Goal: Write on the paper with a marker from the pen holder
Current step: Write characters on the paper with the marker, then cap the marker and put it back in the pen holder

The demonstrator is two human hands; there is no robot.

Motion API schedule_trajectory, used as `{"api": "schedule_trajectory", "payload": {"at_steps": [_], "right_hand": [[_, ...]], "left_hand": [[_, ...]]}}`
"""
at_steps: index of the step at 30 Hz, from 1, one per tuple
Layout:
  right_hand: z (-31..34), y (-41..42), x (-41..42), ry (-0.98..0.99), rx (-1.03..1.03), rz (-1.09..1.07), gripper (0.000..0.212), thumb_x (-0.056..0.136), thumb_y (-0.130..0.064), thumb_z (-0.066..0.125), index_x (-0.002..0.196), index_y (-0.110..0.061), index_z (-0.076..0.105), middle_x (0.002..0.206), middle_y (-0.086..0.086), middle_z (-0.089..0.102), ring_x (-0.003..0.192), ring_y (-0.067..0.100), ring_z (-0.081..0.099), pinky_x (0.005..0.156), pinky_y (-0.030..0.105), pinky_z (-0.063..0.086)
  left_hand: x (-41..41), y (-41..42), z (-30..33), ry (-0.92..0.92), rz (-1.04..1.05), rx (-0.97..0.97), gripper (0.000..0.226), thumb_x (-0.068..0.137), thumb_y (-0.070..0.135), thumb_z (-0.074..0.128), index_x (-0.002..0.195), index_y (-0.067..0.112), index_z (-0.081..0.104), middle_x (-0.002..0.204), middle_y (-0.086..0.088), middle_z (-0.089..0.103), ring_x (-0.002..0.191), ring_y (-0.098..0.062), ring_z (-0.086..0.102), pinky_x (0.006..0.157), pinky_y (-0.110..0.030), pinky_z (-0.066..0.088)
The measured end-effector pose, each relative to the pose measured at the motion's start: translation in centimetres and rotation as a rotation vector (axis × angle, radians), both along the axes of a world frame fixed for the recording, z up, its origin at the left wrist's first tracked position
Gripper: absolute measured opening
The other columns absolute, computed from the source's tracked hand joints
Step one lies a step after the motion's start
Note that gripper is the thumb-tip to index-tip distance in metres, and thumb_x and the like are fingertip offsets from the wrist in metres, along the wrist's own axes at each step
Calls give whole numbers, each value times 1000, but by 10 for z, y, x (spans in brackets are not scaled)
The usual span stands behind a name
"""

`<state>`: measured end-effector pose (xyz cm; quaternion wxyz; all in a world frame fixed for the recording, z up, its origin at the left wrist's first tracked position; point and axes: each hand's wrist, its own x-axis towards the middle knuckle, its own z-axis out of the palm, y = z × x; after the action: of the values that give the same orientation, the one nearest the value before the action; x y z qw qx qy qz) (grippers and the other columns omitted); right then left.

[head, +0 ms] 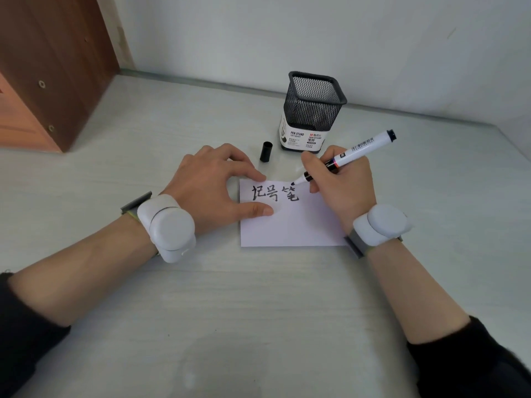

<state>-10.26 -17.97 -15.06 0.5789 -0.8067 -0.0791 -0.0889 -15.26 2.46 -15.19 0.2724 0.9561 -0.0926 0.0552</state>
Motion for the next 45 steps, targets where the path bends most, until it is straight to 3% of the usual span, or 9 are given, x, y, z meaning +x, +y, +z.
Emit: {"api": "schedule_trajectory", "payload": {"at_steps": [4, 7, 15, 22, 25, 27, 32, 38, 45], "right_hand": [[3, 1, -3, 34, 62, 10, 31, 81, -24, 74, 56, -20, 58, 39, -12, 56, 37, 0, 47, 43, 11, 37], [10, 3, -1, 17, 112, 16, 25, 80, -18, 77, 61, -16, 61, 40, -12, 56, 36, 0, 45, 42, 12, 36], [20, -1, 1, 59, 284, 18, 24, 80, -18, 80, 66, -15, 60, 43, -10, 59, 35, 0, 46, 38, 8, 34], [19, -2, 1, 138, 343, 8, 26, 81, -21, 79, 66, -14, 59, 45, -7, 60, 34, 0, 46, 37, 10, 33], [21, -2, 0, 170, 365, -11, 27, 81, -24, 79, 64, -17, 59, 45, -7, 59, 34, 2, 43, 36, 14, 31], [25, -3, 1, 189, 408, -31, 29, 80, -27, 79, 59, -22, 60, 46, -4, 58, 34, 6, 38, 36, 15, 28], [42, -2, -3, 199, 515, 5, 29, 81, -23, 79, 63, -20, 56, 45, -2, 55, 34, 7, 34, 36, 14, 25], [63, 2, -13, 129, 495, -1, 34, 84, -17, 75, 59, -17, 52, 44, -2, 54, 31, 6, 38, 35, 14, 26], [85, -3, -35, 109, 498, -35, 41, 84, -10, 71, 53, -19, 47, 43, 1, 49, 32, 8, 33, 36, 14, 23]], "left_hand": [[3, 1, 1, -27, 14, -157, 42, 66, 69, 61, 98, 41, 64, 108, 15, 57, 84, -8, 53, 83, -28, 42], [16, 4, 6, -94, 86, -214, 30, 72, 53, 66, 97, 37, 63, 101, 12, 60, 75, -4, 56, 69, -17, 38], [48, -7, 11, 13, 174, -131, 40, 72, 51, 67, 108, 36, 61, 106, 13, 56, 88, -15, 53, 86, -39, 48], [53, -18, 9, 3, 206, -82, 26, 73, 50, 65, 96, 38, 66, 103, 12, 61, 94, -18, 56, 79, -32, 45], [51, -19, 11, 2, 204, -123, 18, 73, 49, 65, 86, 37, 66, 83, 14, 61, 81, -17, 57, 72, -30, 46], [48, -19, 13, 5, 175, -186, 12, 71, 46, 68, 75, 36, 63, 67, 19, 60, 67, -5, 59, 65, -24, 46], [36, -27, 31, -58, 49, -222, 18, 71, 33, 72, 65, 35, 55, 64, 27, 63, 56, 3, 60, 62, -4, 39], [20, -32, 53, -131, 6, -284, 12, 70, 30, 75, 70, 30, 63, 64, 22, 66, 47, -1, 51, 54, -5, 37], [-11, -37, 73, -211, 36, -347, 13, 68, 34, 78, 70, 30, 66, 57, 24, 62, 50, -2, 51, 53, -5, 37]]}}
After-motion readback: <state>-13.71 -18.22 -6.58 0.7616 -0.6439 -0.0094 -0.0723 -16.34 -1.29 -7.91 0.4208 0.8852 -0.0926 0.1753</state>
